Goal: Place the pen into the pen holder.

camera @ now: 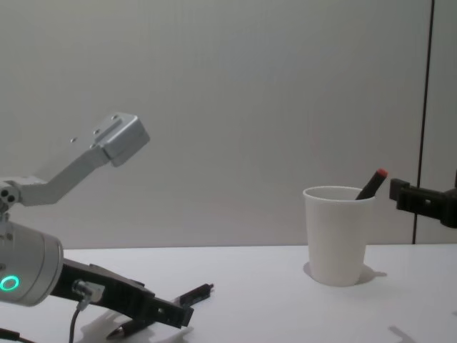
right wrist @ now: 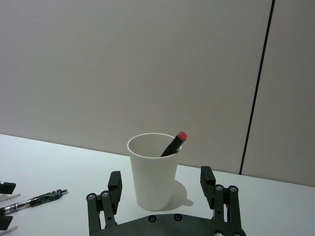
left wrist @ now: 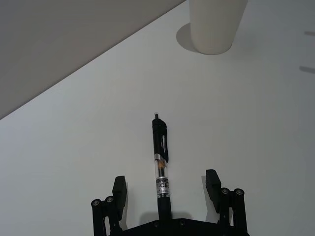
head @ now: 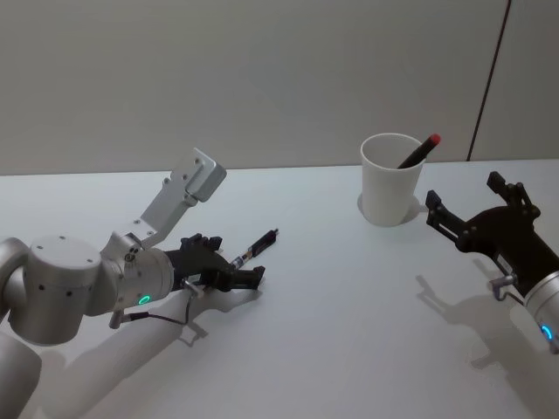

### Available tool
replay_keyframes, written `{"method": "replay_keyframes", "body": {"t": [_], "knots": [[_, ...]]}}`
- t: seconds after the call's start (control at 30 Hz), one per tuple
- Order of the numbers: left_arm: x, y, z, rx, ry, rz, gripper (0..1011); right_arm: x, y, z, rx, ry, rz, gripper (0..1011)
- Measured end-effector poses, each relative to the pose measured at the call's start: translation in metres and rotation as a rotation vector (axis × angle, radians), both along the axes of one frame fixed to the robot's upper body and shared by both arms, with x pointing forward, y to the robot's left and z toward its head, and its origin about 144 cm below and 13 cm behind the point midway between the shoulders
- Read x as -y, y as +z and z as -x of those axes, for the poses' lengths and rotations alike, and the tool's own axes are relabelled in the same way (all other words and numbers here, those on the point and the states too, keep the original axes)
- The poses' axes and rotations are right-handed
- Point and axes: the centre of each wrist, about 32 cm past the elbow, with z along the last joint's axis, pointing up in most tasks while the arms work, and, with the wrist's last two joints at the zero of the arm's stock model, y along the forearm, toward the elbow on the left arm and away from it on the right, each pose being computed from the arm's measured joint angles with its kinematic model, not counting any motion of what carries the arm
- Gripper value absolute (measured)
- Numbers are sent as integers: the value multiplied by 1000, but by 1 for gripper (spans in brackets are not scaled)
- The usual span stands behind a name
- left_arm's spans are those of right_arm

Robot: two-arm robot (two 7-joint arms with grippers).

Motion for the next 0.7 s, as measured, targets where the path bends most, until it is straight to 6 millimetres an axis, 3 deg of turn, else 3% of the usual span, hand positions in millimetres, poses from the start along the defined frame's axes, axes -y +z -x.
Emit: {"method": "replay_keyframes", "body": {"t": [0.7], "knots": [[0,1,-2,-28,5,5,1001,0,0,0,0,0,0,1001]]}}
